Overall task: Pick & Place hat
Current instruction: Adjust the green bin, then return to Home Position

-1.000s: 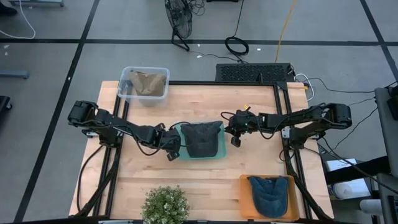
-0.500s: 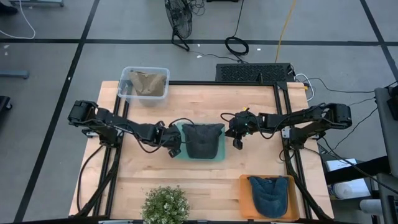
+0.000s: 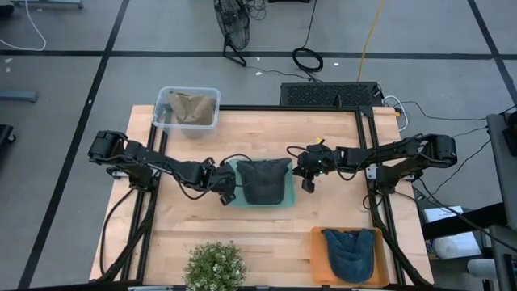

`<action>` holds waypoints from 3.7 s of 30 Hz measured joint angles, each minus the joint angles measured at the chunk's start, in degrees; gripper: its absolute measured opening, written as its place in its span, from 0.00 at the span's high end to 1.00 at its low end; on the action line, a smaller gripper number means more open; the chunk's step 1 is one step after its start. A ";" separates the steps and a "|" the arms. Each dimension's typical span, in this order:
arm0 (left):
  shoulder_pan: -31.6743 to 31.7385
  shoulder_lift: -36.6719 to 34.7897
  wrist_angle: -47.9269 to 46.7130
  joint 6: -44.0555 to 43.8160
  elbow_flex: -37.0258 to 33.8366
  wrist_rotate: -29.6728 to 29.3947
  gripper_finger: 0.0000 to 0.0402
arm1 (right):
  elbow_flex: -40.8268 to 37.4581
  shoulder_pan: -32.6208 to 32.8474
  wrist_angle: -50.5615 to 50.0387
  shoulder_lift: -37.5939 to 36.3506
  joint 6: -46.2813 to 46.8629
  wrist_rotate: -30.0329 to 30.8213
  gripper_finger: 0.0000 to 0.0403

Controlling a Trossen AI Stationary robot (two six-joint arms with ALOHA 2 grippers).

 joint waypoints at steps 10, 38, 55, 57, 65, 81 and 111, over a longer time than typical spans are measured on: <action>0.30 0.00 0.33 -0.51 0.00 0.23 0.72 | 0.00 0.07 -1.54 0.00 -0.17 -1.73 0.89; -0.13 0.00 -1.60 0.84 0.07 2.05 0.72 | 0.00 0.04 -1.49 0.00 -0.65 -1.35 0.89; -0.49 0.00 -24.37 -2.59 0.92 2.18 0.32 | 0.04 0.04 -9.47 -4.49 0.01 0.21 0.89; -0.45 0.00 -28.84 -4.14 2.46 2.03 0.32 | 0.04 0.04 -12.63 -6.94 -0.01 2.42 0.89; -2.93 -1.54 -44.77 -7.77 12.03 -8.72 0.43 | 0.04 0.02 -23.02 -20.19 0.82 7.74 0.89; -13.30 -37.93 -2.12 17.13 -7.57 -18.63 0.91 | -13.51 0.19 -8.82 -47.20 3.17 7.74 0.89; -13.28 -89.93 34.40 36.63 -44.82 -4.25 0.97 | -30.32 1.33 4.40 -61.79 5.34 7.45 0.89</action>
